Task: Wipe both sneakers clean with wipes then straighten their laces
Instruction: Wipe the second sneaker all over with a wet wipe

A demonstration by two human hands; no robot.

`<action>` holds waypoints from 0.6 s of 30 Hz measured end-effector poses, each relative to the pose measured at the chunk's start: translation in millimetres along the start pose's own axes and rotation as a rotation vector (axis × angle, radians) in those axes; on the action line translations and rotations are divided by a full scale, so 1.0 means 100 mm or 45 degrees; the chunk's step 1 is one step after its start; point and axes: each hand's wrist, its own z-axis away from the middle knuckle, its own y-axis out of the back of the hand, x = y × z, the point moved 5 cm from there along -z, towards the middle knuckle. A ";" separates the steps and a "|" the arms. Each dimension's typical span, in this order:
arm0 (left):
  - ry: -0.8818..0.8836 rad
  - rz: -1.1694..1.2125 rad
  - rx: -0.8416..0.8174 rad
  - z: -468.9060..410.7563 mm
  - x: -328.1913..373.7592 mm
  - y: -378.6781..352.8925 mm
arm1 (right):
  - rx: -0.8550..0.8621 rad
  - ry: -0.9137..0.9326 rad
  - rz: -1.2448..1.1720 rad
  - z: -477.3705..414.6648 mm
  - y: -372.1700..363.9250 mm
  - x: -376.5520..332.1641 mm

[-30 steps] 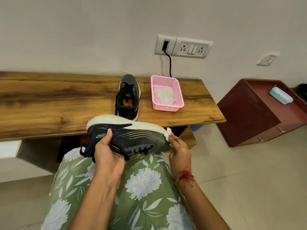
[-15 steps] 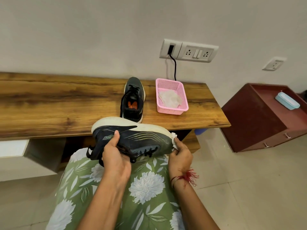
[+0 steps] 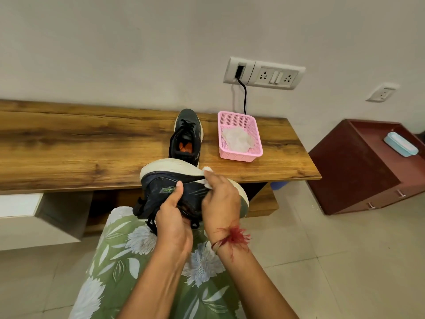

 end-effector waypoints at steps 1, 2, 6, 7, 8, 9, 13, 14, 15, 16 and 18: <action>-0.006 0.003 -0.002 0.00 0.01 0.01 | -0.095 -0.006 -0.071 0.00 -0.02 -0.08; -0.020 0.010 -0.007 0.00 0.02 0.01 | -0.174 -0.032 -0.181 0.01 -0.02 -0.15; -0.092 0.003 0.002 0.00 0.05 0.00 | -0.163 -0.156 -0.453 0.02 0.17 -0.06; -0.092 0.001 -0.001 0.01 0.05 0.00 | -0.094 -0.243 -0.447 0.01 0.22 0.12; -0.090 0.002 -0.003 0.02 0.05 0.01 | -0.011 -0.367 -0.428 0.01 0.27 0.35; -0.094 0.012 -0.009 0.02 0.04 0.01 | 0.080 -0.495 -0.375 0.02 0.31 0.59; -0.145 0.120 -0.022 0.05 0.06 0.00 | 0.128 -0.701 -0.168 0.21 0.27 1.10; -0.133 0.132 0.003 0.04 0.06 0.00 | 0.119 -0.712 -0.184 0.26 0.22 1.12; -0.116 0.128 0.026 0.03 0.05 0.01 | 0.135 -0.722 -0.201 0.29 0.19 1.12; -0.102 0.124 0.043 0.03 0.04 0.01 | 0.165 -0.730 -0.217 0.30 0.17 1.11; -0.112 0.132 0.078 0.03 0.04 0.02 | 0.215 -0.741 -0.260 0.27 0.13 1.05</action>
